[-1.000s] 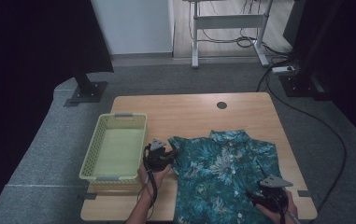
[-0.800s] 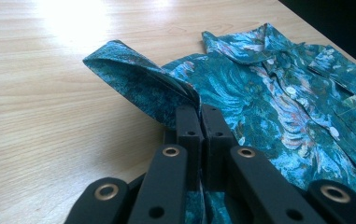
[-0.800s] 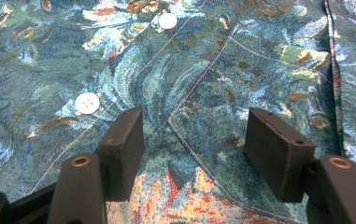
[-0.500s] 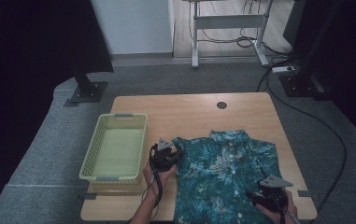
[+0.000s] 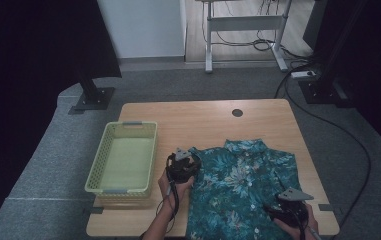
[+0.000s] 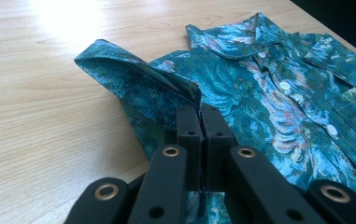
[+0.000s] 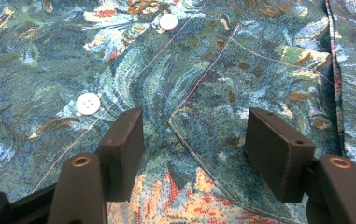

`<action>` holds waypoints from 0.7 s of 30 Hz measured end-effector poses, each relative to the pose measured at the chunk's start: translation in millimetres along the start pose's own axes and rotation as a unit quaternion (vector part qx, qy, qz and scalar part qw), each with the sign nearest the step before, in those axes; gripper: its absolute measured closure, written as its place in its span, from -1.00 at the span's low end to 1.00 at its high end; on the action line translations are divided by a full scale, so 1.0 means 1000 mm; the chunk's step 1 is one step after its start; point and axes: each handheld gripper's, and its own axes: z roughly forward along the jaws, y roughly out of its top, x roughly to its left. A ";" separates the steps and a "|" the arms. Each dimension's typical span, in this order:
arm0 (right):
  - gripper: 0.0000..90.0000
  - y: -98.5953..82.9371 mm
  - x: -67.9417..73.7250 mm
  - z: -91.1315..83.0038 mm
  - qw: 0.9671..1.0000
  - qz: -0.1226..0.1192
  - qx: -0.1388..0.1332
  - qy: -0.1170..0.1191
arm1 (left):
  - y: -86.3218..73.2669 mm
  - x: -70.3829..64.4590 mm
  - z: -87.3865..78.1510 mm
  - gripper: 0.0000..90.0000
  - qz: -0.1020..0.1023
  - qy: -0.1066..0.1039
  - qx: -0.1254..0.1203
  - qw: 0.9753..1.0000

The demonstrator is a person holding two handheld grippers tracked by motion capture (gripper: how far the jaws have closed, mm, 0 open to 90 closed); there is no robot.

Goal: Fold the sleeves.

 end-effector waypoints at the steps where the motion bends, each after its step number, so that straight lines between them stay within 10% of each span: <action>1: -0.18 0.000 0.000 0.000 1.000 0.000 0.000 0.000 | 0.000 -0.001 0.001 0.94 0.001 -0.001 0.001 1.000; 21: -0.18 0.000 0.000 0.000 1.000 -0.003 -0.001 0.002 | 0.003 -0.015 0.025 0.93 0.023 0.001 0.027 0.999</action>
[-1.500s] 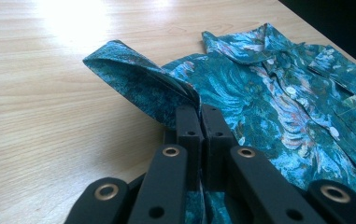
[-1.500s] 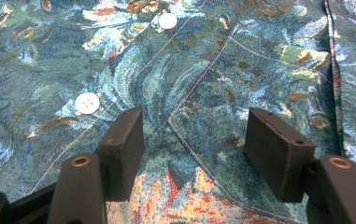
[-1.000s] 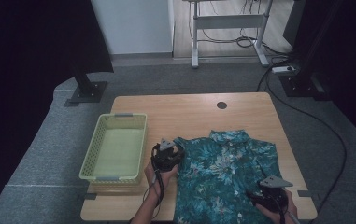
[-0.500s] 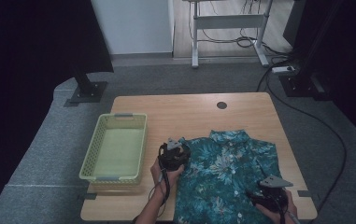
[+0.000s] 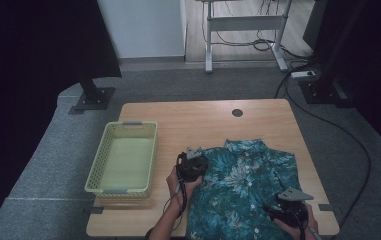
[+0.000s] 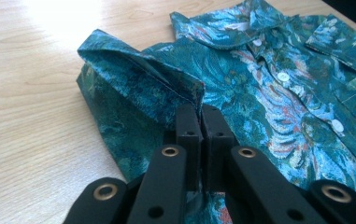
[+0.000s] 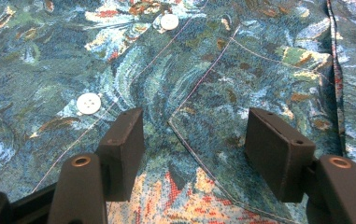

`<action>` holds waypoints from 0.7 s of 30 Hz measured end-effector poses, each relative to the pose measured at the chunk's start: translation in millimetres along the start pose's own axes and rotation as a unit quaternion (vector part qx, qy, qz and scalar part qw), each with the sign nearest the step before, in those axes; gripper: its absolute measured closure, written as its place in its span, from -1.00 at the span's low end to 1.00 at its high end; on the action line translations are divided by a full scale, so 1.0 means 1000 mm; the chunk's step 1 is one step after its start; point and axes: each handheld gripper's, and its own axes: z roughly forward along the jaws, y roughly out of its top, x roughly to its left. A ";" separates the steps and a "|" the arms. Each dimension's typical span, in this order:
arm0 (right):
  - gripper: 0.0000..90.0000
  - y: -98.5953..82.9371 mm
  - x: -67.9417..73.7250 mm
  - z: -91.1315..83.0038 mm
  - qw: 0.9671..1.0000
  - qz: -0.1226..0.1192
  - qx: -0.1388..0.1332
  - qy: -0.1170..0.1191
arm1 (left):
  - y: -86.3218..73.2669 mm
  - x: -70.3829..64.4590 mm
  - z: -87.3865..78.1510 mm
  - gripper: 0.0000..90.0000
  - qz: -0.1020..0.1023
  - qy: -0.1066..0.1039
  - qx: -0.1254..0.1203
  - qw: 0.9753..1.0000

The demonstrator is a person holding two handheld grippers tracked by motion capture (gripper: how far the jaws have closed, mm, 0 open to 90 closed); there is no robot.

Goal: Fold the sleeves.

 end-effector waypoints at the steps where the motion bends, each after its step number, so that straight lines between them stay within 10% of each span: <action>1: -0.18 0.000 0.000 0.000 1.000 0.000 0.000 0.000 | -0.001 0.000 0.002 0.93 0.001 0.000 0.003 1.000; 21: -0.18 0.000 0.000 0.000 1.000 -0.001 -0.001 0.002 | -0.007 -0.014 0.031 0.81 0.029 0.011 0.045 0.998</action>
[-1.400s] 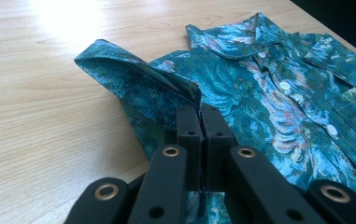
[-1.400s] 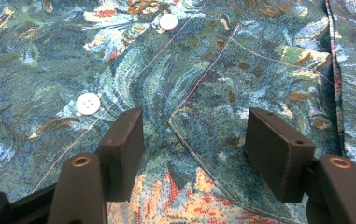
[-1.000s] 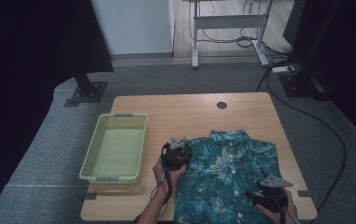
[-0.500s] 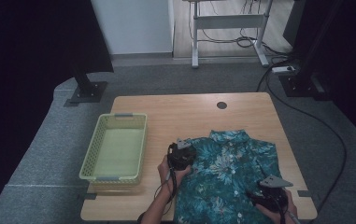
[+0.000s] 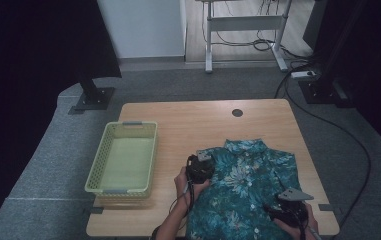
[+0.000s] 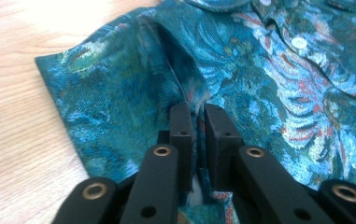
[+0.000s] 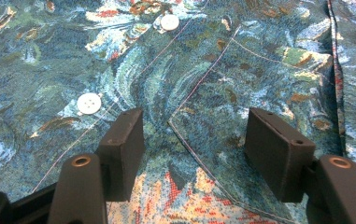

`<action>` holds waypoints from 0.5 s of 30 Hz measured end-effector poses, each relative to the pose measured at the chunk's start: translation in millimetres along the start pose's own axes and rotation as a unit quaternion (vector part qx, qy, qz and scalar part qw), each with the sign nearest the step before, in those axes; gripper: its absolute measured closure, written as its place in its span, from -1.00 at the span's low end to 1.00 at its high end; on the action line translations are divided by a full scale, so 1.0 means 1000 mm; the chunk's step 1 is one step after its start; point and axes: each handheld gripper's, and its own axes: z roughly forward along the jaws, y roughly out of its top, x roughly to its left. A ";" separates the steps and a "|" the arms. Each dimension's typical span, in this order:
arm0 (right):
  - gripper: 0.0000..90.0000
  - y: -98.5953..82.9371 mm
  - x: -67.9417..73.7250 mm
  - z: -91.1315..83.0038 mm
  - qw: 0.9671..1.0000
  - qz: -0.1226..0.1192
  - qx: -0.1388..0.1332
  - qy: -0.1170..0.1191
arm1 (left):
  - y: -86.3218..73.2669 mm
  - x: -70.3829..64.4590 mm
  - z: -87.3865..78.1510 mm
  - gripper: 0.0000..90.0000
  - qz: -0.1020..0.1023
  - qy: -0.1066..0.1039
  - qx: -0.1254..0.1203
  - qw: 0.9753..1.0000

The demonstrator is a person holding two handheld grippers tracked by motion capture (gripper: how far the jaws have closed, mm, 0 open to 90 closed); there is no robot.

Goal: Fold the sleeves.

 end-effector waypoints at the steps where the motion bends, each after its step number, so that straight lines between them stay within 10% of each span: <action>1: -0.18 0.000 0.000 0.000 1.000 0.000 0.000 0.000 | 0.000 0.000 0.001 0.78 0.001 0.000 0.002 1.000; 15: -0.18 0.000 0.000 0.000 1.000 0.000 0.000 0.001 | 0.007 -0.012 -0.025 0.02 0.014 -0.013 -0.028 0.999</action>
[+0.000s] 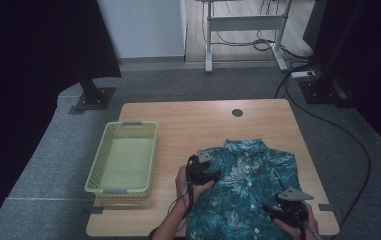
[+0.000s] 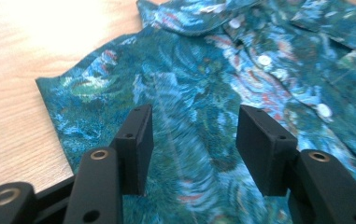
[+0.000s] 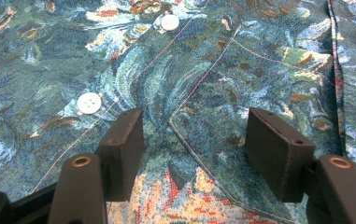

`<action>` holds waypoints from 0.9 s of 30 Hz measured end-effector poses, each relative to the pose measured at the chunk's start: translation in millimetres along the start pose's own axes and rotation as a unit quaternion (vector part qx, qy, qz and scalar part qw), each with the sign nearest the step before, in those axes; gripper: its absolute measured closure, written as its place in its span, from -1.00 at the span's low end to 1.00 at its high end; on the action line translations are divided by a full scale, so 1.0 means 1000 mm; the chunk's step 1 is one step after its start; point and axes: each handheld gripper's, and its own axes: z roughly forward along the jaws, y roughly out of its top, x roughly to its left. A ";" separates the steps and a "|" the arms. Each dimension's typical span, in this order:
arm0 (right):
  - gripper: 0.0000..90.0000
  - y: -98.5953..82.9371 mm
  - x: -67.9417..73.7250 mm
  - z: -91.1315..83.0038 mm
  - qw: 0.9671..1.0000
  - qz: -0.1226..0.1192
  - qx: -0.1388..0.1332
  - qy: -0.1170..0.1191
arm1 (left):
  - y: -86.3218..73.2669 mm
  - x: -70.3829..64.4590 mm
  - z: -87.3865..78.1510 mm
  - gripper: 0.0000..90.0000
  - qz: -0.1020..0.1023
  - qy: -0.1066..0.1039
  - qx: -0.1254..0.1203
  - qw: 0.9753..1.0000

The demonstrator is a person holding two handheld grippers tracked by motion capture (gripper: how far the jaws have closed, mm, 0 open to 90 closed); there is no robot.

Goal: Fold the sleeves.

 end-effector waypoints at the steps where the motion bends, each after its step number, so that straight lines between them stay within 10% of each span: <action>1: -0.18 0.000 0.000 0.000 1.000 0.000 0.000 0.000 | 0.000 0.000 -0.003 0.02 0.002 -0.003 -0.002 1.000; 27: -0.18 0.003 0.004 0.005 1.000 -0.001 -0.005 -0.003 | -0.038 0.018 0.004 -0.03 0.001 0.016 0.027 1.000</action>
